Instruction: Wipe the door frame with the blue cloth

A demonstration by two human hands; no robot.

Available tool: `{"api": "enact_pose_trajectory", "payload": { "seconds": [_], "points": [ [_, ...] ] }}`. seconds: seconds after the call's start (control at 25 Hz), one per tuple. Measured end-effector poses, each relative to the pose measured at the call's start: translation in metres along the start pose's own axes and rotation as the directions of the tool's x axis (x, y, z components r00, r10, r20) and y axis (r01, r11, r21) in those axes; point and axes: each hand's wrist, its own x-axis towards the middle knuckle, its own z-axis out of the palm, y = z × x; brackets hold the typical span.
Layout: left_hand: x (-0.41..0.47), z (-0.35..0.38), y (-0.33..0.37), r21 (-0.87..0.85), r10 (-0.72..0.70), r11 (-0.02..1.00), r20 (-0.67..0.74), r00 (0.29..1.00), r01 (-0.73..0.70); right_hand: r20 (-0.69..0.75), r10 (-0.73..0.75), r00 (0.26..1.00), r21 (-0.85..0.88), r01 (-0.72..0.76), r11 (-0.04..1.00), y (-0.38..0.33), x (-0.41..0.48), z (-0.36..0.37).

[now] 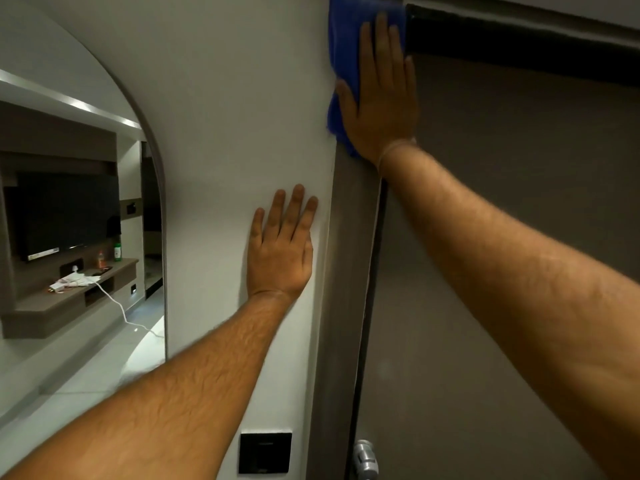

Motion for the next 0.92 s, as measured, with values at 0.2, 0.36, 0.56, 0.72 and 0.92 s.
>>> {"api": "enact_pose_trajectory", "payload": {
  "seconds": [0.2, 0.36, 0.56, 0.72, 0.92],
  "points": [
    [0.0, 0.001, -0.001, 0.013, -0.001, 1.0, -0.015, 1.0, 0.001, 0.008, 0.026, 1.0, -0.135, -0.024, 0.991, -0.002, 0.027, -0.005],
    [-0.001, 0.004, 0.0, 0.033, -0.011, 0.999, -0.041, 0.999, 0.012, -0.025, 0.05, 0.998, -0.023, -0.05, 0.998, -0.006, -0.034, 0.009],
    [-0.001, 0.006, 0.002, 0.046, -0.033, 0.998, -0.062, 0.998, 0.036, 0.085, 0.076, 0.993, 0.054, -0.081, 0.995, -0.018, -0.226, 0.046],
    [-0.001, 0.005, 0.002, 0.128, -0.029, 0.991, -0.056, 0.998, 0.036, 0.3, 0.003, 0.954, 0.033, -0.014, 0.999, -0.018, -0.385, 0.066],
    [-0.001, 0.004, 0.002, 0.147, -0.04, 0.988, -0.044, 0.998, 0.046, 0.415, -0.235, 0.879, -0.056, 0.282, 0.958, -0.005, -0.545, 0.088]
  ]
}}
